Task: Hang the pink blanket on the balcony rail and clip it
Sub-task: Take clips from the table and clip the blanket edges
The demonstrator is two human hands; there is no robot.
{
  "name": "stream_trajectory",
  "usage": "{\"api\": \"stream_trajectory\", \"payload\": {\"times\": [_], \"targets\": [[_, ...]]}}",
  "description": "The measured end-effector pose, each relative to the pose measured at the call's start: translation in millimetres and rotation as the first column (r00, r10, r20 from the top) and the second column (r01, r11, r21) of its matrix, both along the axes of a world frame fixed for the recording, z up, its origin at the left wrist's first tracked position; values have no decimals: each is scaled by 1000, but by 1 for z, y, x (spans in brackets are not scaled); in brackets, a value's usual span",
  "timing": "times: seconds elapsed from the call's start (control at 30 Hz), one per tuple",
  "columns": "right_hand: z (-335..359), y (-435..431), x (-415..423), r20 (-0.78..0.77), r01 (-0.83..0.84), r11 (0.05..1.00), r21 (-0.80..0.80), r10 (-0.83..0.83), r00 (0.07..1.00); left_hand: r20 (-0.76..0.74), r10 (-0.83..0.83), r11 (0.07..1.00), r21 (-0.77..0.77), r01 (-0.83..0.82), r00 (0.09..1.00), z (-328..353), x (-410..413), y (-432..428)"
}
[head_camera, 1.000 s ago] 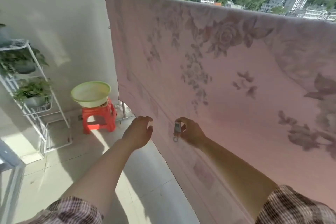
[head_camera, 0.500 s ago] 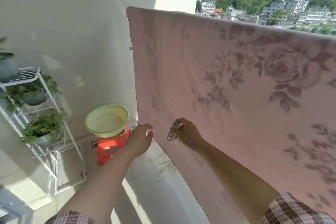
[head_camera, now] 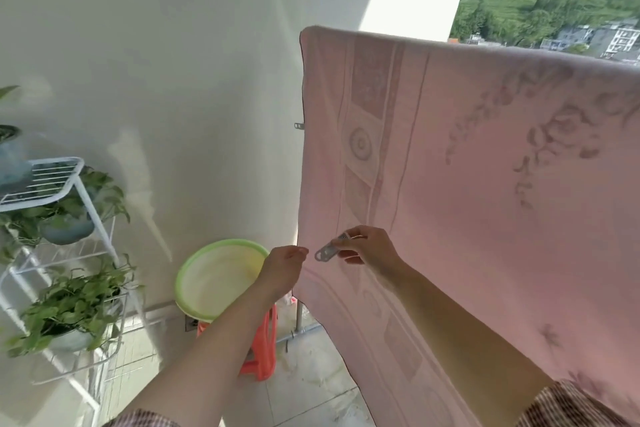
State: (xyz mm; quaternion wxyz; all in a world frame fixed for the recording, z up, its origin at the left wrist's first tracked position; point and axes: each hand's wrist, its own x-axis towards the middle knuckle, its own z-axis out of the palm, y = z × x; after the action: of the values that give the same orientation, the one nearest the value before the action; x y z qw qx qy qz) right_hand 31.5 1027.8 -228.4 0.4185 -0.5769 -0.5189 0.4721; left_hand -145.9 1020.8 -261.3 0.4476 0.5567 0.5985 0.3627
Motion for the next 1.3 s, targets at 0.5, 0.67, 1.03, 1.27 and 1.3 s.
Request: {"api": "stream_trajectory", "payload": {"times": [0.5,0.67,1.03,1.27,1.3], "targets": [[-42,230,-75,-52,-5,980,-199,-5,999,295,-167,929,-274,250,941,-47,-83,222],[-55,290,-98,15,61,967,-247,-59,998,267,-317,864,-314,394,910,-69,-105,303],[-81,362,-145,741,78,979,-191,91,665,497,132,821,-540,187,858,-126,-126,438],[-72,407,-161,985,-279,956,-91,128,118,588,208,695,-651,305,782,-153,-77,446],[-71,417,-164,983,-297,938,-180,185,-12,586,204,684,-658,314,784,-157,-73,446]]}}
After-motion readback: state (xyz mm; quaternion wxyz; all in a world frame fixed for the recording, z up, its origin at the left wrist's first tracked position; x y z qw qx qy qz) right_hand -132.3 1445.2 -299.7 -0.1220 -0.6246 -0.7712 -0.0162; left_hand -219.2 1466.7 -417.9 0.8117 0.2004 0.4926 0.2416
